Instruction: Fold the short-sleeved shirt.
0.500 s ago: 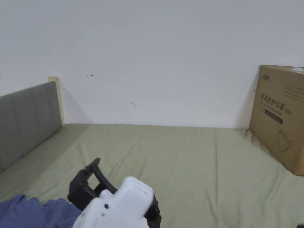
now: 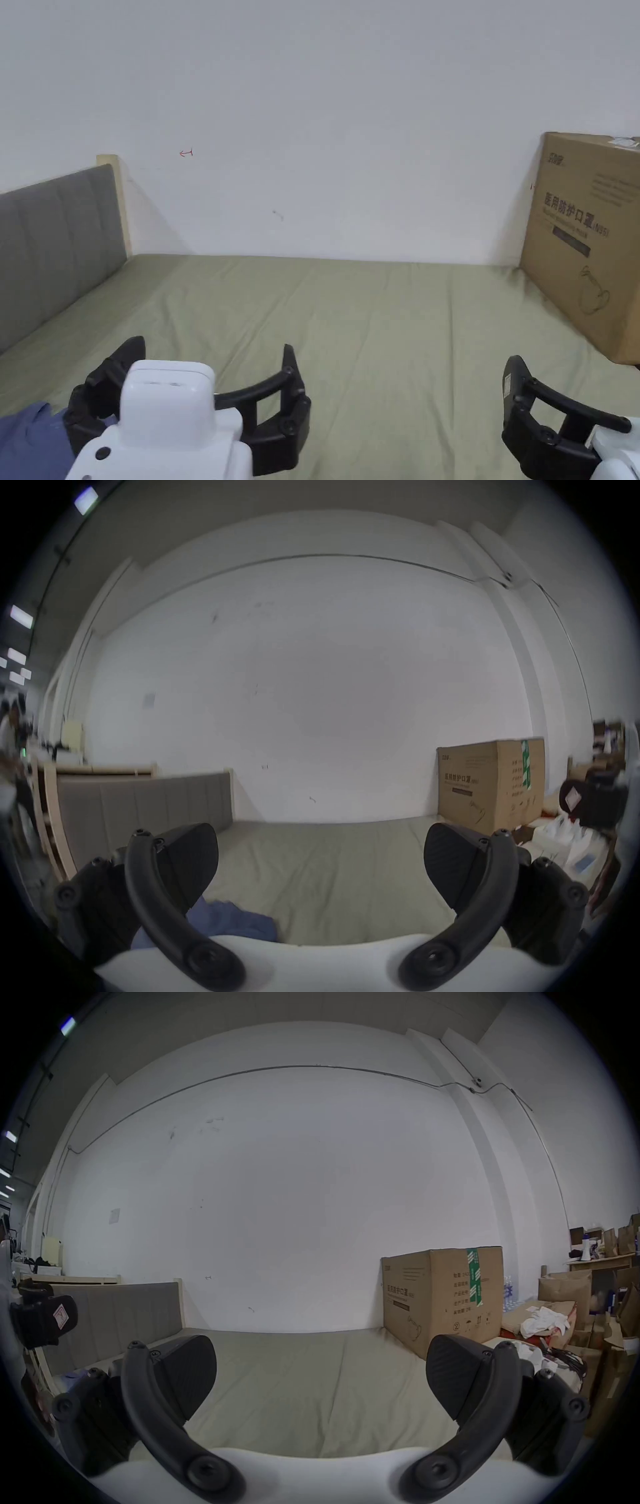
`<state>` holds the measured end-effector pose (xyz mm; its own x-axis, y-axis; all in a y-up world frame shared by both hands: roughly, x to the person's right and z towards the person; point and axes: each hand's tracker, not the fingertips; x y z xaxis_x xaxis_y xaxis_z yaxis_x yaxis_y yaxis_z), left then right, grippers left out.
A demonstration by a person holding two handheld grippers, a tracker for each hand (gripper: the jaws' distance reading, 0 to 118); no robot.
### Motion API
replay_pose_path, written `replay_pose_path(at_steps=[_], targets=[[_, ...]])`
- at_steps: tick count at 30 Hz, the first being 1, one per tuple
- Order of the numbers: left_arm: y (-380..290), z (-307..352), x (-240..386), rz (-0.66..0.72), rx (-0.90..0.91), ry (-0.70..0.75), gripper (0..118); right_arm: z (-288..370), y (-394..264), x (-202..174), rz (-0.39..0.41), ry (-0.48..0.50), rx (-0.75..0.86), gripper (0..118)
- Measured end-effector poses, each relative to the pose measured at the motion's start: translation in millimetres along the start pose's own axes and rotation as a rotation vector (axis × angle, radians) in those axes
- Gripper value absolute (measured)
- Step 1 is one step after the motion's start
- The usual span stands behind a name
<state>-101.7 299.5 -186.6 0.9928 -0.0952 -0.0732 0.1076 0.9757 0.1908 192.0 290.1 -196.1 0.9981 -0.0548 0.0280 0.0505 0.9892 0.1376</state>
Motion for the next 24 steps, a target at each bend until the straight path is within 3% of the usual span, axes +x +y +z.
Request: replay_pose_path(at_steps=[8, 14, 24], targets=[[-3, 2, 14, -0.012, -0.029, -0.059, 117, 3, -2, 2, -0.006, 0.002, -0.02, 118], [-5, -4, 12, 0.082, -0.098, -0.11, 117, 4, -1, 3, 0.045, 0.007, -0.027, 118], [-5, -11, 7, 0.127, -0.125, -0.081, 117, 4, -1, 3, 0.027, 0.001, -0.038, 118]])
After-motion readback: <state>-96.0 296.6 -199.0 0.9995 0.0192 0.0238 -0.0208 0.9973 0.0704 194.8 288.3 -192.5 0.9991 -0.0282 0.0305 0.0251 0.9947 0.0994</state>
